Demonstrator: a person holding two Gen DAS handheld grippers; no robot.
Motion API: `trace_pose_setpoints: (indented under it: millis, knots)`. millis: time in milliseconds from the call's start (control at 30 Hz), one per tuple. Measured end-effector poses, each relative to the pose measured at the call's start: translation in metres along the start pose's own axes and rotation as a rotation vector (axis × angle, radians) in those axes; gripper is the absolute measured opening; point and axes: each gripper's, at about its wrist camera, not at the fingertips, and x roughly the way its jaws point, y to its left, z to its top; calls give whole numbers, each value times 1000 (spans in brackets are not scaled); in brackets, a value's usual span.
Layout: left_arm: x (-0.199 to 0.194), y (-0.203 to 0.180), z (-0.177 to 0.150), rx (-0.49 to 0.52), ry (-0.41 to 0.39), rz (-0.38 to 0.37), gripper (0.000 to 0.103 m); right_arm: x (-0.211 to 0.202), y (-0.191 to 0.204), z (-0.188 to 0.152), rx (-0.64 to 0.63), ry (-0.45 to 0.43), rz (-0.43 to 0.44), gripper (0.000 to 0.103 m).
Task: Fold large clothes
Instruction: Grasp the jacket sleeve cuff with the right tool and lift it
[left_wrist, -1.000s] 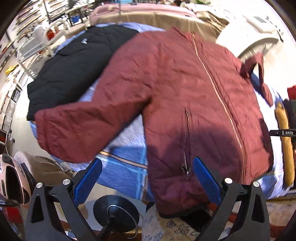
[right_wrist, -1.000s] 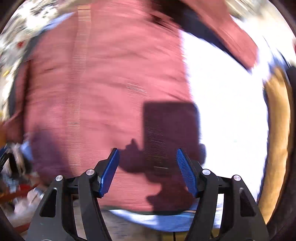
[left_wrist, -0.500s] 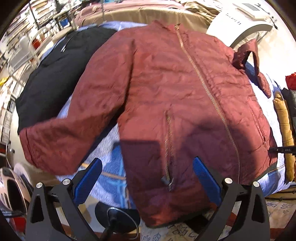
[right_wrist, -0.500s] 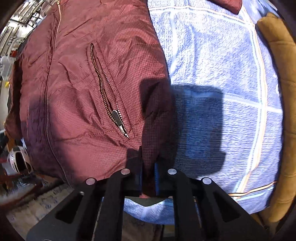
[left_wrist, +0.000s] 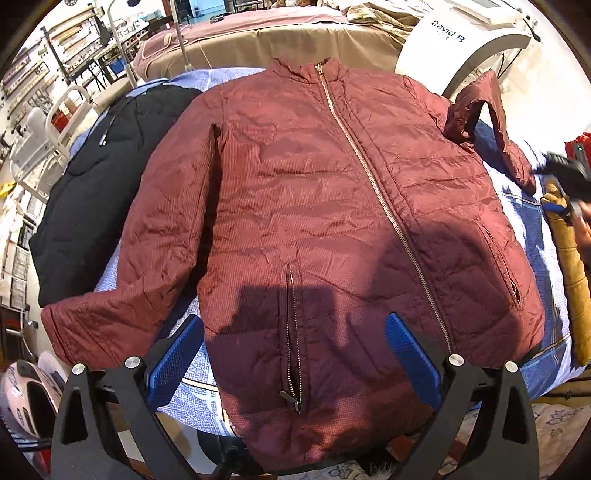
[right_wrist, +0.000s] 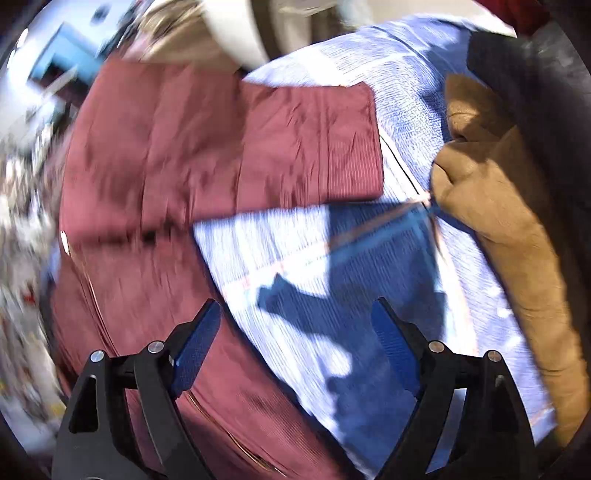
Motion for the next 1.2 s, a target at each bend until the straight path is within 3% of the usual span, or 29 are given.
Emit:
trace_pose_setpoints:
  millis: [133,200,333,400,467,500,633,833,1000,1200]
  knots:
    - [3,-4,-1,-9,31,14,97,25,-25,27,356,-82,101,83]
    - [4,-5,-3,-7,48,21,97,43,-35,25,501,-102,91,83]
    - [7,-9,-5,-1,71,29,97,50,-38,25,619,-144,73,83]
    - [8,-11,-5,3,78,32,97,45,-31,27,595,-146,31,83]
    - [9,-13,-5,9,81,34,97,40,-28,31,591,-171,46,58]
    - [8,-14,-5,13,81,37,97,38,-27,34,580,-177,82,37]
    - [7,-15,-5,15,72,39,97,27,-17,45,491,-155,67,25]
    - [7,-6,-3,-16,58,34,97,-22,48,63,88,-234,-84,15]
    - [3,4,6,-27,13,16,97,-107,115,77,-130,-406,-39,13]
    - [3,17,15,-38,-24,-8,97,-222,160,96,-242,-598,19,13]
